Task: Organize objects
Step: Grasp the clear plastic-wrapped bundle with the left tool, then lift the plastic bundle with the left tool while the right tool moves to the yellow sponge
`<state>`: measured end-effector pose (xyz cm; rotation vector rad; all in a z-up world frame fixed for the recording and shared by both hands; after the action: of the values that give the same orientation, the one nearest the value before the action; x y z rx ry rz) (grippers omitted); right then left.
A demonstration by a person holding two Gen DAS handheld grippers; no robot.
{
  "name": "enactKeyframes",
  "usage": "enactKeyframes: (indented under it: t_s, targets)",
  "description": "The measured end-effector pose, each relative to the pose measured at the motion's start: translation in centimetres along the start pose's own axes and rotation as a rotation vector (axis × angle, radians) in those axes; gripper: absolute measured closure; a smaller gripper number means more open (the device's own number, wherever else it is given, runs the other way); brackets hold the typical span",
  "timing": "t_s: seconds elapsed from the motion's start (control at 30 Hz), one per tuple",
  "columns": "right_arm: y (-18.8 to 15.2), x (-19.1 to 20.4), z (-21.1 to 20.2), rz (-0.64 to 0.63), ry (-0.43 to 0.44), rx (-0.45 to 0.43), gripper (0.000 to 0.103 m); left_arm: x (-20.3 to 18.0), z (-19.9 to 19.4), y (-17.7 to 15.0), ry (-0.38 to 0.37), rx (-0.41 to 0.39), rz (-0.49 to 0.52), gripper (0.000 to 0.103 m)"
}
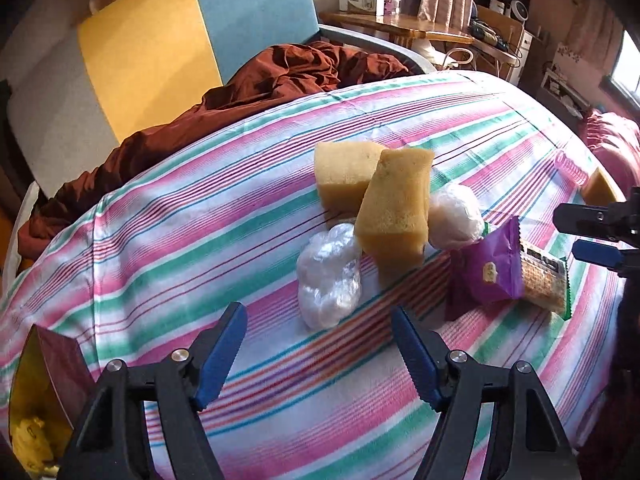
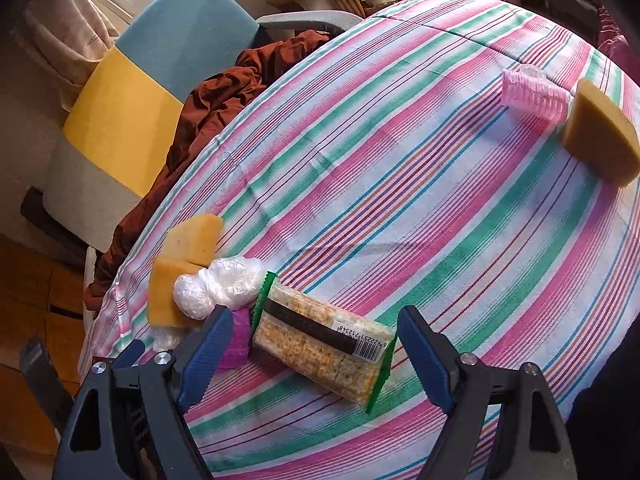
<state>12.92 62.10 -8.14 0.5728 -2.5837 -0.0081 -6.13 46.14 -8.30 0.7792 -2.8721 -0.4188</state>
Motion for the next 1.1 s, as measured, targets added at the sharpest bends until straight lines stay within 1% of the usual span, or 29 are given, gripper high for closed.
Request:
enactKeyframes:
  t_s: [0.1, 0.13, 0.2, 0.23, 0.27, 0.37, 0.4, 0.53, 0.63, 0.8, 0.97, 1.03, 1.1]
  targets:
    - [0.1, 0.1, 0.1, -0.002, -0.003, 0.005, 0.017, 0.2, 1.4, 1.6, 0.006, 0.006, 0.017, 0.031]
    - [0.1, 0.1, 0.2, -0.006, -0.006, 0.01, 0.017, 0.2, 1.9, 2.1, 0.008, 0.01, 0.019, 0.035]
    - [0.2, 0.2, 0.3, -0.013, -0.011, 0.019, 0.017, 0.3, 2.9, 2.9, -0.007, 0.02, 0.013, 0.044]
    - [0.2, 0.3, 0.4, -0.016, -0.014, 0.021, 0.017, 0.5, 3.3, 3.2, -0.015, 0.027, 0.004, 0.057]
    - [0.3, 0.3, 0.4, -0.017, -0.017, 0.021, 0.017, 0.6, 3.7, 3.3, -0.02, 0.034, -0.006, 0.067]
    - [0.4, 0.1, 0.4, -0.007, -0.022, 0.018, 0.017, 0.7, 3.6, 2.9, -0.048, 0.01, -0.048, 0.068]
    - [0.4, 0.0, 0.5, -0.003, -0.022, 0.017, 0.017, 0.6, 3.5, 2.6, -0.046, 0.003, -0.05, 0.068]
    - [0.4, -0.3, 0.5, 0.009, -0.018, 0.012, 0.017, -0.1, 2.9, 0.4, -0.06, -0.006, -0.094, 0.068]
    - [0.4, -0.6, 0.6, 0.021, -0.02, 0.006, 0.017, -1.1, 2.2, -1.9, -0.066, -0.011, -0.122, 0.068]
    - [0.4, -1.0, 0.6, 0.039, -0.022, 0.006, 0.017, -3.2, 0.7, -6.4, -0.037, -0.052, -0.119, 0.068]
    - [0.5, -1.3, 0.8, 0.052, -0.026, 0.014, 0.017, -4.6, -0.6, -11.2, -0.021, -0.14, -0.088, 0.067]
    - [0.5, -1.3, 0.8, 0.051, -0.036, 0.014, 0.017, -5.0, -0.8, -12.4, -0.005, -0.17, -0.073, 0.067]
    - [0.5, -1.3, 0.8, 0.05, -0.043, 0.01, 0.017, -5.2, -0.9, -12.7, -0.005, -0.18, -0.07, 0.067]
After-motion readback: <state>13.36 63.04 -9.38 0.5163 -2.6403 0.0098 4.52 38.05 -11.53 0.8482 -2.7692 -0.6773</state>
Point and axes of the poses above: each gripper's, at about its wrist camera, not at the fingertips, and z roughly the way its jaws point, x to its left, y to its top, the point moved 1 cm from there along z, roughly the way its jaws point, and after that the axes turned 13 degrees about x, right-handed, at the moved point
